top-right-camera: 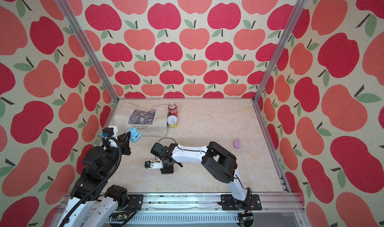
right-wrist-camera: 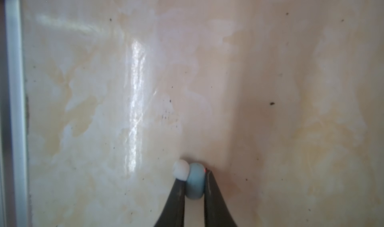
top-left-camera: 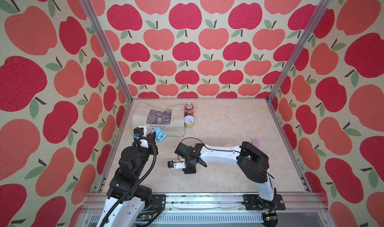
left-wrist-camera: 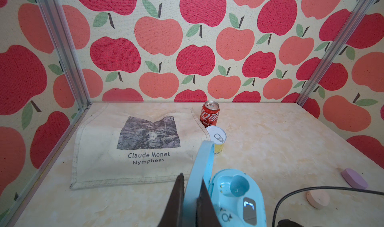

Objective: Insert wireless bluetooth earbuds into charging case
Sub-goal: Move the wireless bluetooth earbud to the center of the table.

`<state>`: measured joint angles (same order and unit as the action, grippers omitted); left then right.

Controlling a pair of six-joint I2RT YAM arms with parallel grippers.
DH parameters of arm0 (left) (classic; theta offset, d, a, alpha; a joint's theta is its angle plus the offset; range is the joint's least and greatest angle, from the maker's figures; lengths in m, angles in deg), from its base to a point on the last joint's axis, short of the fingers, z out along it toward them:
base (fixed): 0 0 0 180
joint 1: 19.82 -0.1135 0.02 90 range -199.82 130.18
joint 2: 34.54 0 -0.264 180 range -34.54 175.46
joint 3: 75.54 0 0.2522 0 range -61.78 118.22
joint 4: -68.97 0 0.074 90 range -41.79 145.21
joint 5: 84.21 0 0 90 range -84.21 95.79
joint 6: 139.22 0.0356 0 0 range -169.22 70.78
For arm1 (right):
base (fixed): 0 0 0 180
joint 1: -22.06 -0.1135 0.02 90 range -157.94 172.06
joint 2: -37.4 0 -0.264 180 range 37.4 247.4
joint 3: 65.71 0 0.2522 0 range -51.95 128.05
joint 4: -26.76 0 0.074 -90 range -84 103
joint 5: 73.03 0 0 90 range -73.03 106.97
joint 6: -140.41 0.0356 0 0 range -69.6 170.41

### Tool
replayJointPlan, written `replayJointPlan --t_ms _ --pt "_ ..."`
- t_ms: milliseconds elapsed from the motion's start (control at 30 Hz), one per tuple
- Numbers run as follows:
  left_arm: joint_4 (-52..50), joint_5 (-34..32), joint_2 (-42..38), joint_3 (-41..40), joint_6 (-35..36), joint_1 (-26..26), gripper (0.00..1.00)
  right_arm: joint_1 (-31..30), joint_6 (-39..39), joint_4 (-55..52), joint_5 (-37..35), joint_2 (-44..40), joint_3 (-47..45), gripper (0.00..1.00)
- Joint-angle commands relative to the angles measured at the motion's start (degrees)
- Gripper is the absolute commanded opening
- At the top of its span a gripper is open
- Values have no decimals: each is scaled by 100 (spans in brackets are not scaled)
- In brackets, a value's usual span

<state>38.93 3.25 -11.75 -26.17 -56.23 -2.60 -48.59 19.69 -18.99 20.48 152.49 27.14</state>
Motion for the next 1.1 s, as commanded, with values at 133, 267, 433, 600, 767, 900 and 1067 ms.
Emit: replayJointPlan --t_ms 133,267,433,600,767,900,1067 --pt "455 104 267 -35 -60 -32 0 653 -1375 129 -285 -942 -1119 9" --pt "576 137 387 -20 -73 -29 0 883 -1662 205 -393 -1026 -1378 13" --pt "645 215 473 4 -82 -34 0 983 -1710 279 -596 -837 -1424 24" --pt "669 193 472 33 -48 -34 0 1015 -1617 307 -904 -759 -1344 39" --pt "717 180 448 7 -47 -42 0 1107 -1427 338 -1218 -891 -1326 47" --pt "787 158 441 6 -13 -50 0 1267 -919 233 -1365 -1227 -1247 48" --pt "944 161 503 41 61 -82 0 1300 -122 115 -1388 -1983 -1212 49"
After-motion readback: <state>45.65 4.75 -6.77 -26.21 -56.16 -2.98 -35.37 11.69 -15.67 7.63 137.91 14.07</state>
